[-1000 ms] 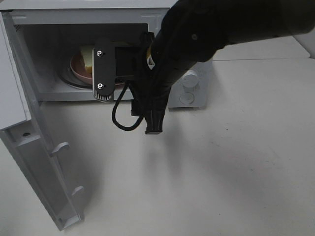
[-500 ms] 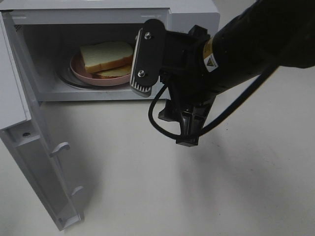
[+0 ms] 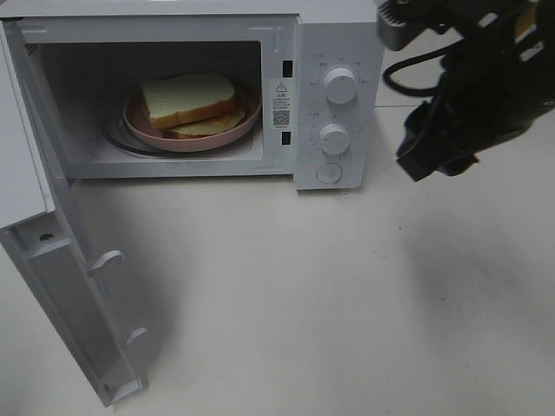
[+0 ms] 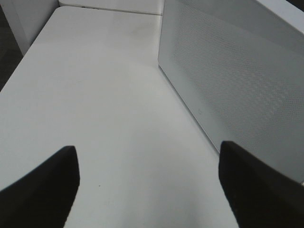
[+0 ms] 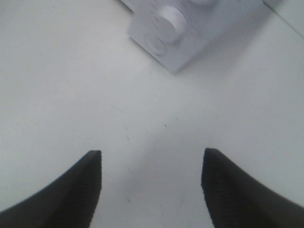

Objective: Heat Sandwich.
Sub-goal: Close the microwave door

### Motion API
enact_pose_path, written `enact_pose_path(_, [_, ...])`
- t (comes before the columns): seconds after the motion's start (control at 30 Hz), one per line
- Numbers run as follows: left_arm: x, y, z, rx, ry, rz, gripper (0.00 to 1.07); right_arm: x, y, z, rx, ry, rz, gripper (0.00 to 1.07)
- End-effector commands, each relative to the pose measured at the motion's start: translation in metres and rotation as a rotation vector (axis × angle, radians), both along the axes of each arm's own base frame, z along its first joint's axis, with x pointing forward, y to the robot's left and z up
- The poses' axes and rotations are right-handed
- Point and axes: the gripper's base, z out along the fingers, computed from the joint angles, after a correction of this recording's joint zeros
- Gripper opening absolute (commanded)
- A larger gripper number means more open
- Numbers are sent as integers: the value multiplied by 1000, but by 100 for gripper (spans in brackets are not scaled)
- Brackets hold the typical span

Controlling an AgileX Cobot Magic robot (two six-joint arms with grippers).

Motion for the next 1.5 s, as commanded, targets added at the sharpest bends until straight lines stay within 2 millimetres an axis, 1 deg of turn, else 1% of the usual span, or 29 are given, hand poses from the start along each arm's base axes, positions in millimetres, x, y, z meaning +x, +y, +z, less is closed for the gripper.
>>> enact_pose_path(0.03, [0, 0, 0, -5, -16, -5, 76, -4, -31, 4, 26, 75, -210, 60])
enact_pose_path(0.07, [0, 0, 0, -5, -16, -5, 76, -5, -38, 4, 30, 93, -252, 60])
enact_pose_path(0.1, [0, 0, 0, -5, -16, -5, 76, -5, -38, 4, 30, 93, -252, 60])
enact_pose_path(0.13, [0, 0, 0, -5, -16, -5, 76, -7, -46, 5, 37, 115, -299, 60])
enact_pose_path(0.17, [0, 0, 0, -5, -16, -5, 76, -10, -59, 6, 50, 156, -380, 60])
enact_pose_path(0.23, [0, 0, 0, -5, -16, -5, 76, -15, -71, 8, 59, 200, -451, 60])
enact_pose_path(0.27, [0, 0, 0, -5, -16, -5, 76, -15, -71, 8, 59, 200, -451, 60])
enact_pose_path(0.33, [0, 0, 0, -5, -16, -5, 76, -25, -85, 10, 73, 274, -539, 60])
enact_pose_path(0.43, [0, 0, 0, -5, -16, -5, 76, -32, -91, 12, 87, 308, -577, 60])
enact_pose_path(0.47, [0, 0, 0, -5, -16, -5, 76, -41, -95, 13, 102, 325, -603, 60])
enact_pose_path(0.53, [0, 0, 0, -5, -16, -5, 76, -53, -97, 12, 121, 327, -612, 60])
enact_pose_path(0.57, [0, 0, 0, -5, -16, -5, 76, -53, -97, 12, 121, 327, -612, 60])
enact_pose_path(0.6, [0, 0, 0, -5, -16, -5, 76, -59, -97, 12, 139, 319, -610, 60])
enact_pose_path(0.63, [0, 0, 0, -5, -16, -5, 76, -72, -98, 10, 159, 303, -607, 60])
enact_pose_path(0.7, [0, 0, 0, -5, -16, -5, 76, -87, -100, 8, 180, 288, -604, 60])
enact_pose_path(0.73, [0, 0, 0, -5, -16, -5, 76, -87, -100, 8, 180, 288, -604, 60])
enact_pose_path(0.77, [0, 0, 0, -5, -16, -5, 76, -102, -101, 5, 192, 270, -601, 60])
enact_pose_path(0.83, [0, 0, 0, -5, -16, -5, 76, -117, -103, 4, 208, 233, -596, 60])
enact_pose_path(0.87, [0, 0, 0, -5, -16, -5, 76, -130, -105, 3, 224, 196, -591, 60])
enact_pose_path(0.9, [0, 0, 0, -5, -16, -5, 76, -130, -105, 3, 224, 196, -591, 60])
enact_pose_path(1.0, [0, 0, 0, -5, -16, -5, 76, -151, -109, 1, 252, 131, -581, 59])
enact_pose_path(1.03, [0, 0, 0, -5, -16, -5, 76, -151, -109, 1, 252, 131, -581, 59])
enact_pose_path(1.07, [0, 0, 0, -5, -16, -5, 76, -163, -110, 2, 272, 78, -566, 59])
enact_pose_path(1.17, [0, 0, 0, -5, -16, -5, 76, -181, -113, 2, 299, -6, -545, 59])
enact_pose_path(1.2, [0, 0, 0, -5, -16, -5, 76, -190, -115, -1, 302, -46, -527, 59])
enact_pose_path(1.23, [0, 0, 0, -5, -16, -5, 76, -190, -115, -1, 302, -46, -527, 59])
enact_pose_path(1.33, [0, 0, 0, -5, -16, -5, 76, -202, -117, -6, 303, -96, -503, 59])
enact_pose_path(1.37, [0, 0, 0, -5, -16, -5, 76, -202, -117, -6, 303, -96, -503, 59])
enact_pose_path(1.5, [0, 0, 0, -5, -16, -5, 76, -219, -120, -5, 345, -204, -485, 59])
